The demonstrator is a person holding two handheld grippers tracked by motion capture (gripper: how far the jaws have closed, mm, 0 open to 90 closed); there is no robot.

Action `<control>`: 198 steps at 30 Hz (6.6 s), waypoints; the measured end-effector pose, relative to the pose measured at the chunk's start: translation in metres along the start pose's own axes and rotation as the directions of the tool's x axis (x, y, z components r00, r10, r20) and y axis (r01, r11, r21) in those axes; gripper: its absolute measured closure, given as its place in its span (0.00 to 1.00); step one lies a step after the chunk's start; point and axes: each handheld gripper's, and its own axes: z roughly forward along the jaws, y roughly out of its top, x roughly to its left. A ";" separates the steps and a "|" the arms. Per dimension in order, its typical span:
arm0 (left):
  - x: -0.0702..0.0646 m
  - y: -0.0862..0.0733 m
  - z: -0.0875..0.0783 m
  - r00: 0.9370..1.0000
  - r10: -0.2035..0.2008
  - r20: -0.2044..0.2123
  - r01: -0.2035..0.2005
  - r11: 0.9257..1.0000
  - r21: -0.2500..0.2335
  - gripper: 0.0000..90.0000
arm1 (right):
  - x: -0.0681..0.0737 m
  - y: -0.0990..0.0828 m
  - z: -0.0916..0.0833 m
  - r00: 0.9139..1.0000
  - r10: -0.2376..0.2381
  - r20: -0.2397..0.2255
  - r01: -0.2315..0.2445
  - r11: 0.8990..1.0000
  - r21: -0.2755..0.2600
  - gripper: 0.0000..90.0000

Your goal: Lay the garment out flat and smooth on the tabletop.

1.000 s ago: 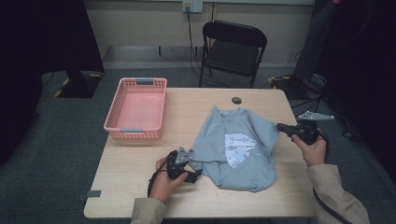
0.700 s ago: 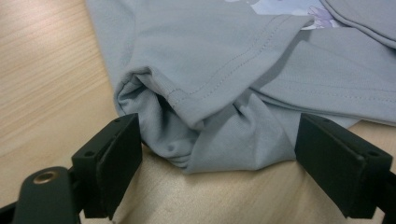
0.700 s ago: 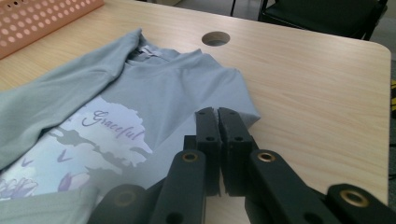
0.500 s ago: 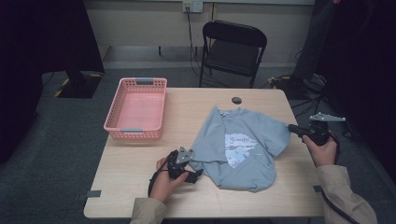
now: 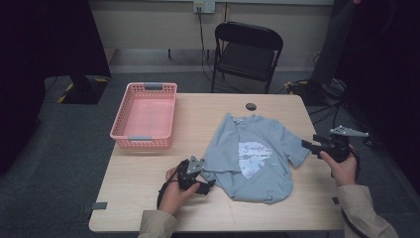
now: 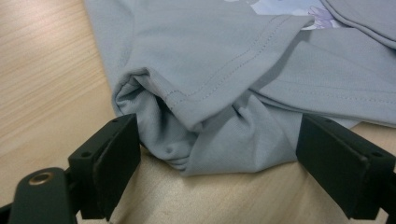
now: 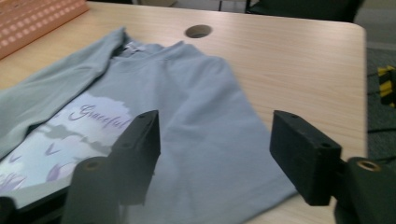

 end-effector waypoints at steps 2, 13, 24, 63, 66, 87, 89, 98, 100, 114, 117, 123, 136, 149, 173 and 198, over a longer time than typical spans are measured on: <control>0.000 0.000 0.000 1.000 0.001 0.000 -0.001 1.000 0.000 0.15 | 0.011 -0.002 0.004 0.999 -0.022 -0.032 0.022 1.000 0.009 0.27; 0.000 0.000 0.000 1.000 0.001 0.001 -0.001 1.000 0.001 0.15 | 0.058 -0.023 0.017 0.993 -0.078 -0.088 0.081 0.996 0.034 0.13; 0.000 0.000 0.000 1.000 0.001 0.001 -0.001 1.000 0.001 0.15 | 0.080 -0.053 0.018 0.987 -0.116 -0.107 0.129 0.984 0.120 0.13; -0.027 0.057 -0.007 0.996 0.069 0.050 -0.061 0.987 -0.148 0.25 | 0.091 -0.067 0.031 0.980 -0.175 -0.099 0.193 0.957 0.218 0.11; -0.033 0.068 0.007 0.992 0.111 0.061 -0.103 0.987 -0.120 0.31 | 0.091 -0.067 0.031 0.980 -0.175 -0.099 0.193 0.957 0.218 0.11; -0.053 0.076 0.066 0.972 0.199 0.126 -0.211 0.973 0.094 0.98 | 0.091 -0.067 0.031 0.980 -0.175 -0.098 0.193 0.957 0.218 0.11; -0.053 0.078 0.066 0.972 0.199 0.123 -0.211 0.973 0.095 0.99 | 0.091 -0.067 0.031 0.980 -0.175 -0.099 0.193 0.957 0.218 0.11; -0.041 0.093 0.048 0.990 0.119 0.081 -0.120 0.993 0.007 0.99 | 0.091 -0.067 0.031 0.980 -0.175 -0.099 0.193 0.957 0.218 0.11; -0.036 0.096 0.042 0.993 0.092 0.078 -0.091 0.996 -0.016 0.99 | 0.091 -0.067 0.031 0.980 -0.175 -0.099 0.193 0.957 0.219 0.11; -0.010 0.107 0.015 1.000 0.019 0.024 -0.017 0.997 -0.077 0.99 | 0.091 -0.067 0.031 0.980 -0.175 -0.098 0.193 0.957 0.219 0.11; -0.004 0.109 0.011 1.000 0.002 0.009 -0.001 0.996 -0.087 0.99 | 0.091 -0.067 0.031 0.980 -0.175 -0.099 0.193 0.957 0.218 0.11; 0.008 0.112 0.002 0.999 -0.034 -0.015 0.031 0.991 -0.127 0.99 | 0.091 -0.067 0.031 0.980 -0.175 -0.099 0.193 0.957 0.218 0.11; 0.030 0.112 -0.013 0.995 -0.067 -0.075 0.055 0.987 -0.151 0.99 | 0.091 -0.067 0.031 0.980 -0.175 -0.098 0.193 0.957 0.218 0.11; 0.043 0.110 -0.023 0.988 -0.085 -0.128 0.064 0.985 -0.160 0.99 | 0.091 -0.067 0.031 0.980 -0.175 -0.098 0.193 0.957 0.219 0.11; 0.060 0.103 -0.040 0.973 -0.107 -0.202 0.073 0.982 -0.172 0.99 | 0.091 -0.067 0.031 0.980 -0.175 -0.098 0.193 0.957 0.219 0.11; 0.106 0.051 -0.063 0.910 -0.190 -0.369 0.114 0.969 -0.218 0.57 | 0.091 -0.067 0.031 0.980 -0.176 -0.098 0.193 0.957 0.218 0.11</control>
